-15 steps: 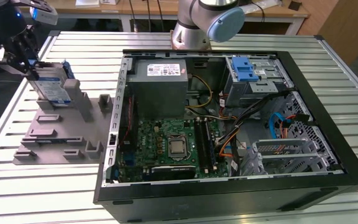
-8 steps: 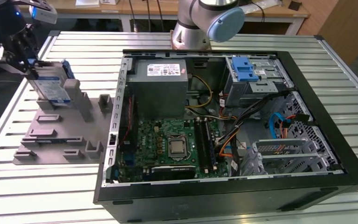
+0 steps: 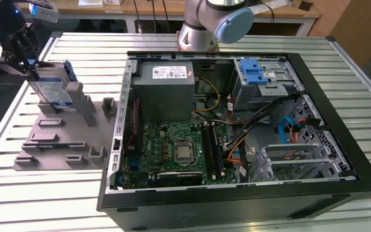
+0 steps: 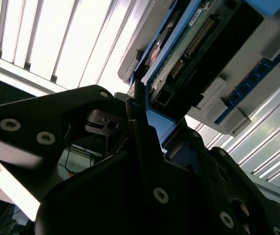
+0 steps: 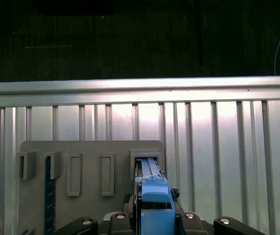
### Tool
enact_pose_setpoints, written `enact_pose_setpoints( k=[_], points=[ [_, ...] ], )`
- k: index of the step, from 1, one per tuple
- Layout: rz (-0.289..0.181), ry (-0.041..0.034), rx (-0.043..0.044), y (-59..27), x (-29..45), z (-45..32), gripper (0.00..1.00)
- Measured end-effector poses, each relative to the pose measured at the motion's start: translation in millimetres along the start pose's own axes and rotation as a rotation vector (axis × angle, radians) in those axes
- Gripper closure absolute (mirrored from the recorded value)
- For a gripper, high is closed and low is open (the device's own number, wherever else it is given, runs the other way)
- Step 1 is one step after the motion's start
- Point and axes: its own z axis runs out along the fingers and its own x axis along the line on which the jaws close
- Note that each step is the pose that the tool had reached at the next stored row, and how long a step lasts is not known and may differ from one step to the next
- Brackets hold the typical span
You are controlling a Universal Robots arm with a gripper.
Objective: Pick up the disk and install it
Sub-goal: 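Pick up the disk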
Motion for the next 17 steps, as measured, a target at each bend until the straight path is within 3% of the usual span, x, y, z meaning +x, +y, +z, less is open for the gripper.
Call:
enact_pose_setpoints(
  k=[17],
  points=[
    [0.000,0.0000,0.0000,0.2,-0.1,-5.1,0.63]
  ],
)
